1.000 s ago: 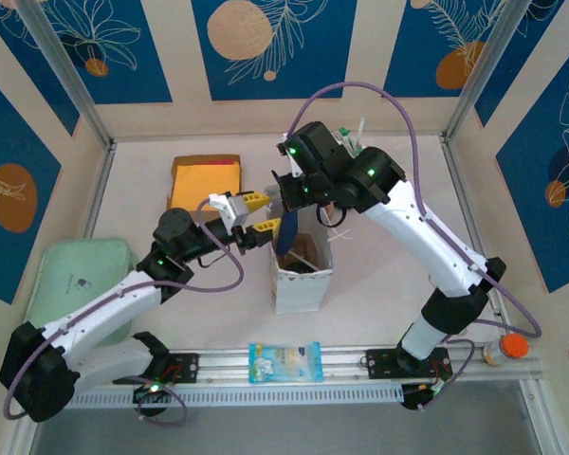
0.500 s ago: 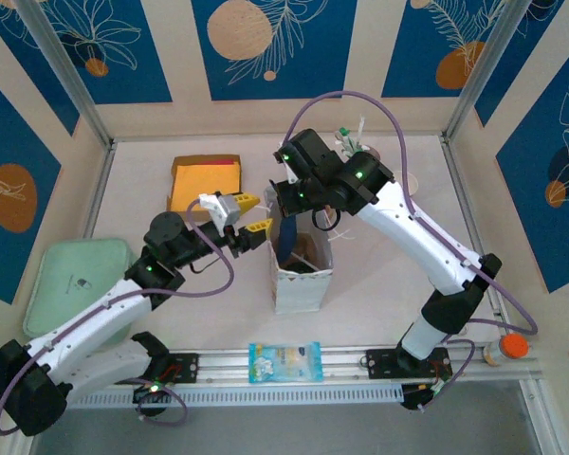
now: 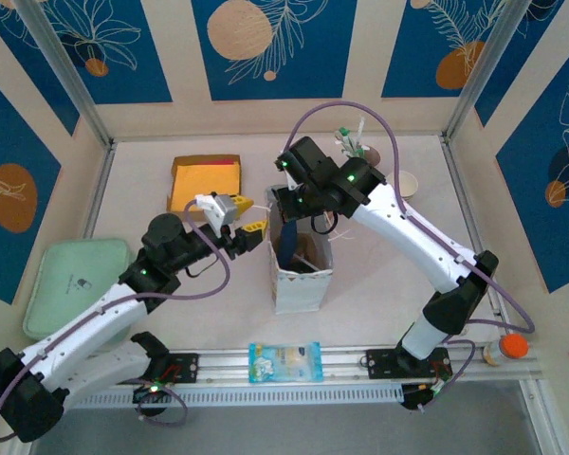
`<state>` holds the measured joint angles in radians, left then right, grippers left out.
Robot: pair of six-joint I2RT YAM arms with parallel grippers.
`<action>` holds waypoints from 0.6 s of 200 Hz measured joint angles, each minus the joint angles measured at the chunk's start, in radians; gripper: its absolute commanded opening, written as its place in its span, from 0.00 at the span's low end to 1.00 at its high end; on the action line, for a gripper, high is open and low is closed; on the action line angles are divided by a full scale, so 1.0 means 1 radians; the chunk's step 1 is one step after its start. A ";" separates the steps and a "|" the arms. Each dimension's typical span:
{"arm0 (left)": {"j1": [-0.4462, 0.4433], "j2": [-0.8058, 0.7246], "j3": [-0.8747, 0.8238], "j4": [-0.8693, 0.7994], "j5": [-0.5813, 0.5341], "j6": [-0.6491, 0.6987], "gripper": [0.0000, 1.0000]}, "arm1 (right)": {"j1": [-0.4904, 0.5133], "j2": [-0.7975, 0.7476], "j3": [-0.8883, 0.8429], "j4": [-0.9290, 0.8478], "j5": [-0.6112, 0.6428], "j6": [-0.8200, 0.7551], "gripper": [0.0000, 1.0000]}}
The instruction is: Pack the takeout coffee
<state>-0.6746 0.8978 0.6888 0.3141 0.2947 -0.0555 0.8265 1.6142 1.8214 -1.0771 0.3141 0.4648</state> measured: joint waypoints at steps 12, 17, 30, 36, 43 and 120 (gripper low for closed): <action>0.000 -0.007 0.000 -0.006 -0.008 0.000 0.60 | -0.002 -0.003 -0.006 0.004 -0.004 0.001 0.00; 0.000 -0.010 0.000 -0.009 -0.009 0.000 0.61 | -0.003 -0.005 -0.010 0.011 -0.005 0.003 0.00; 0.000 -0.016 0.000 -0.013 -0.016 0.000 0.60 | -0.005 -0.010 -0.023 0.019 -0.008 0.007 0.00; 0.000 -0.019 0.000 -0.016 -0.019 0.000 0.60 | -0.006 -0.011 -0.027 0.021 -0.009 0.008 0.00; 0.000 -0.022 0.000 -0.018 -0.021 0.000 0.60 | -0.007 -0.013 -0.034 0.024 -0.011 0.010 0.00; 0.000 -0.061 -0.006 -0.027 -0.050 -0.018 0.60 | -0.016 -0.015 -0.089 0.056 -0.031 0.027 0.00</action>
<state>-0.6746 0.8371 0.6823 0.2874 0.2451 -0.0738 0.8101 1.5993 1.7329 -1.0214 0.2829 0.4919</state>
